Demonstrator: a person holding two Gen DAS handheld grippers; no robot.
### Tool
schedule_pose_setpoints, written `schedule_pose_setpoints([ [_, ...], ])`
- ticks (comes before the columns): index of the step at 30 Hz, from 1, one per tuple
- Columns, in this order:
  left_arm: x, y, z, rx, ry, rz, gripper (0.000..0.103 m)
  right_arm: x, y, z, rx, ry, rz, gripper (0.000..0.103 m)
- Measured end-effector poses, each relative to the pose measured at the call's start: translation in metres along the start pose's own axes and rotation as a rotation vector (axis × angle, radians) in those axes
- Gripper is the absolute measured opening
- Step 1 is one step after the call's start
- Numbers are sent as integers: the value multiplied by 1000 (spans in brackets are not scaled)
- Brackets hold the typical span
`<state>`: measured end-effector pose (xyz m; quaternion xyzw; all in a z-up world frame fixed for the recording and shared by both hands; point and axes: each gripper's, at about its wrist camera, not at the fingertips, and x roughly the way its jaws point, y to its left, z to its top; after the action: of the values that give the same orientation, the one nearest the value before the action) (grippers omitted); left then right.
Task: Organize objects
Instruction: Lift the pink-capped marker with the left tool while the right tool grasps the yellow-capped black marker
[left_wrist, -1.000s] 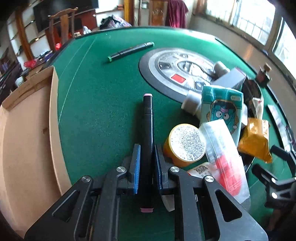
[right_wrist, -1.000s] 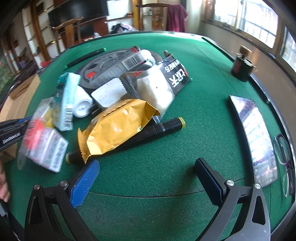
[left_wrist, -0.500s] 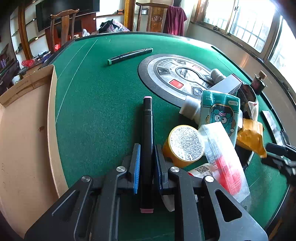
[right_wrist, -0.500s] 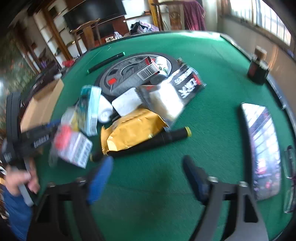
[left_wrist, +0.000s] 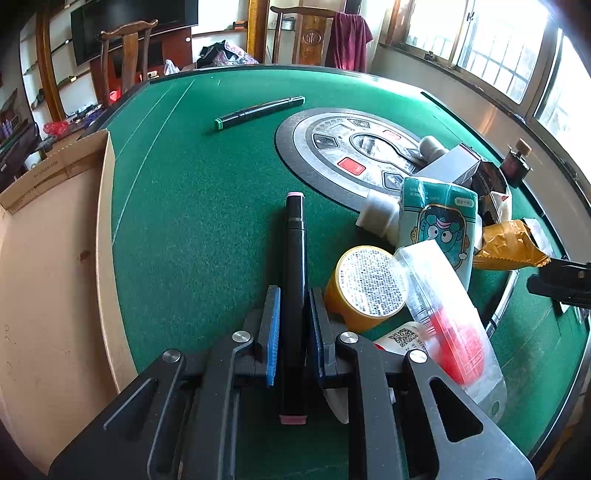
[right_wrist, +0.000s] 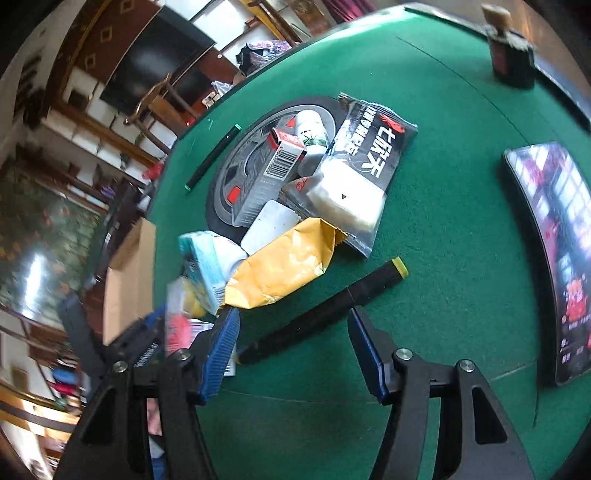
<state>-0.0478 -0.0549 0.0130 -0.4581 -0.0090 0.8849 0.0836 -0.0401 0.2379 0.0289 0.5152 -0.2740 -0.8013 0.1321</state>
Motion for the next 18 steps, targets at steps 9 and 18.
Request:
schedule_pose_setpoints([
  [9,0,-1,0,5,-1,5,14,13,-13,4,81,11,30,62],
  [18,0,-1,0,8,-2,6,14,14,19,-23,-72,66,-77,62],
])
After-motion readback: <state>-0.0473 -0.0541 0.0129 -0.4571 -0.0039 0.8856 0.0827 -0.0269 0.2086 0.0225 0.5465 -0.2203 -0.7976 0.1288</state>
